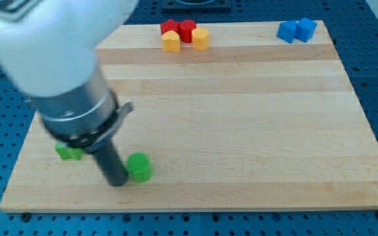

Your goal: Slide the green circle towards the center right

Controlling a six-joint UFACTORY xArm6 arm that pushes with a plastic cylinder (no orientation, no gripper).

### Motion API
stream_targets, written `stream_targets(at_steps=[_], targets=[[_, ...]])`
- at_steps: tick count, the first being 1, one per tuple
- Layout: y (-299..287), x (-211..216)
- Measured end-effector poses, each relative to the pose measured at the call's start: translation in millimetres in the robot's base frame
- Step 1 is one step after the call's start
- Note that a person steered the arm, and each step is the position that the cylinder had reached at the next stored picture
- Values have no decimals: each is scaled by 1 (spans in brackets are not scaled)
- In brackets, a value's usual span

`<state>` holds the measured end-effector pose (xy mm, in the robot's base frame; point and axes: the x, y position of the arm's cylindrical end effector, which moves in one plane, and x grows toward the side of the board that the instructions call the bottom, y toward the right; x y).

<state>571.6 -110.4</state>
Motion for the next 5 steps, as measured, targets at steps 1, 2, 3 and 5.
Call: stream_targets(at_steps=[1,2,3,5], targets=[[54,-31],[109,-54],[134,-63],[96,-14]])
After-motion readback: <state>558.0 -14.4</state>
